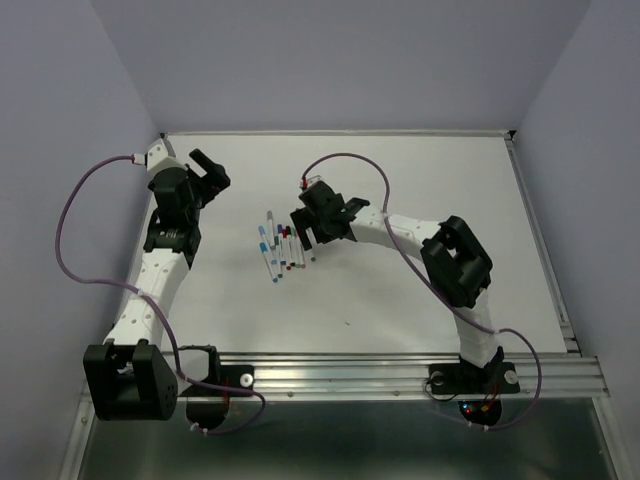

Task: Open the pen caps

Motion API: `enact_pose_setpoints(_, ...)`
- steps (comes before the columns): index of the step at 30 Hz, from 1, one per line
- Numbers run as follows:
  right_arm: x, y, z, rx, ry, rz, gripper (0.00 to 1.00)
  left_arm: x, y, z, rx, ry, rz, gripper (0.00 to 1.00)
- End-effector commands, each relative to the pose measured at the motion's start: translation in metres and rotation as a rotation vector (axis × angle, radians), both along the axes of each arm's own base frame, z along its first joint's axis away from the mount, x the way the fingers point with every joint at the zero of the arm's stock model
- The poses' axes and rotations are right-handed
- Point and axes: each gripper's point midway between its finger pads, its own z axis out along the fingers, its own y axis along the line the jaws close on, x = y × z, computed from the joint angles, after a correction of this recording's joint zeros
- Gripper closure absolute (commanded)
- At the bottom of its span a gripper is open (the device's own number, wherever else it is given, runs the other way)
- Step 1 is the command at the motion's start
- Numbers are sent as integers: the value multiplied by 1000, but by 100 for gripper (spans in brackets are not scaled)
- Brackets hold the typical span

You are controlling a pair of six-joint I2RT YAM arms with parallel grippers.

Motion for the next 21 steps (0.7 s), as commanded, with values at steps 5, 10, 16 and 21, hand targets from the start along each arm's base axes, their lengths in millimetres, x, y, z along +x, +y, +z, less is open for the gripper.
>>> enact_pose_setpoints(5,-3,13,5,-9,-13,25,0,-1,-1,1,-4,-17,-7,1)
enact_pose_setpoints(10,-8,15,-5,-26,5,36,0,-2,-2,0,-2,-14,-13,1)
enact_pose_setpoints(16,-10,16,-21,-44,32,49,7,-1,-3,1,0,-20,-16,1)
enact_pose_setpoints(21,-8,15,-29,-65,33,47,24,-2,-3,2,4,-22,-19,1)
